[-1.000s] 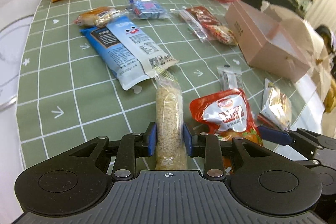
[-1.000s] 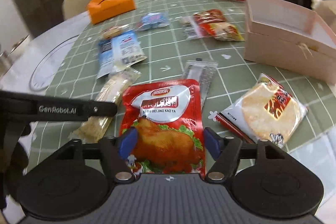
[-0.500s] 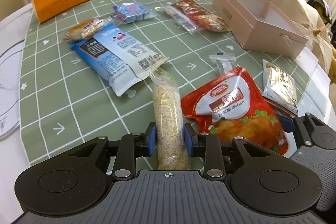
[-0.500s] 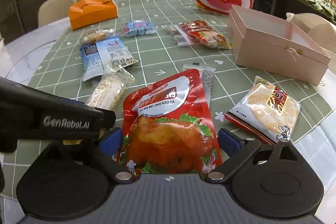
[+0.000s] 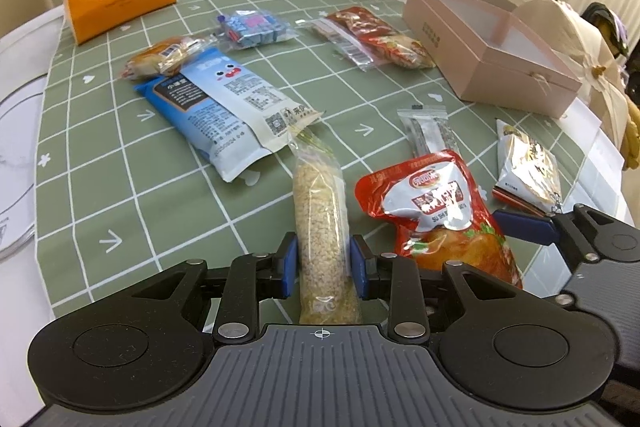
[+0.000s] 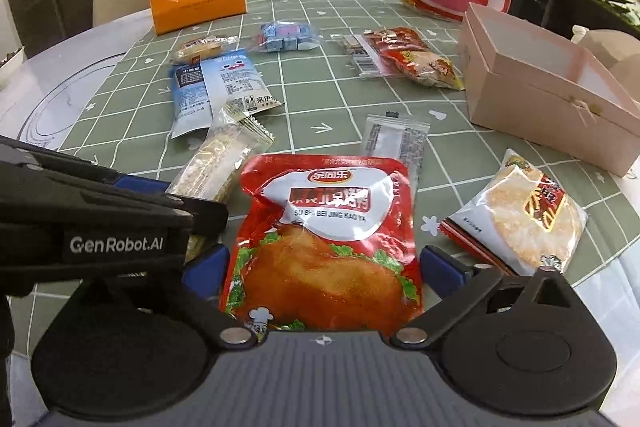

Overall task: Organize snacks
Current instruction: 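Lift the red duck bag with the right tool while the left tool holds the rice bar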

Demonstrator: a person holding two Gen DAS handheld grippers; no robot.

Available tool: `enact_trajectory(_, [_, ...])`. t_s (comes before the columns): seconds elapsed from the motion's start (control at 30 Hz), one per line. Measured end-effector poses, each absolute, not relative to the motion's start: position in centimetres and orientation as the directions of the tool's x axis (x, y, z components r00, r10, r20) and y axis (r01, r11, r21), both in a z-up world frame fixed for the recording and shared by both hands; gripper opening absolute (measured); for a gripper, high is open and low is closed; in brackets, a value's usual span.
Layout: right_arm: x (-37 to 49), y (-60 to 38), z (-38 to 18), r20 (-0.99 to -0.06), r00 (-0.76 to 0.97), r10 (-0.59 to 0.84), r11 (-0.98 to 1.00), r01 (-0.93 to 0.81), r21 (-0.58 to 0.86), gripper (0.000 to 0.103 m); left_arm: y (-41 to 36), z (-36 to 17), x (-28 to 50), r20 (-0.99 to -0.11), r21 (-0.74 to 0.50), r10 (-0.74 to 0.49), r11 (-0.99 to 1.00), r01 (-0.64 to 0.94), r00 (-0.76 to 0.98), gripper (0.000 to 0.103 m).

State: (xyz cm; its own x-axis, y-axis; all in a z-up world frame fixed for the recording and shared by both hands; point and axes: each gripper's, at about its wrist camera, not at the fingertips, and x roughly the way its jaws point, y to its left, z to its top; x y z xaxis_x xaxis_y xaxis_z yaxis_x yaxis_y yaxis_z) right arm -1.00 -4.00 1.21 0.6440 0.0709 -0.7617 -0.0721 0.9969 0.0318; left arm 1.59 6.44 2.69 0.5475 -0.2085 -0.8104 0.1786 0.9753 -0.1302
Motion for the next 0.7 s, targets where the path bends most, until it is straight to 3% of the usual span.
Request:
enact_trajectory(0.27, [-2.1,-7.6,1.3,-0.745,0.657,0.117,0.993,-0.078,0.087,0.094,5.7,2.5,1.0,-0.800,-0.086,-0.176,0.980,0.182,0.573,0.033])
enact_trajectory(0.7, [0.1,-6.6,1.1,-0.762,0.638,0.106,0.991,-0.133,0.026,0.095,6.8,2.4,0.5,-0.774,-0.174,-0.220,0.976,0.134,0.593,0.032])
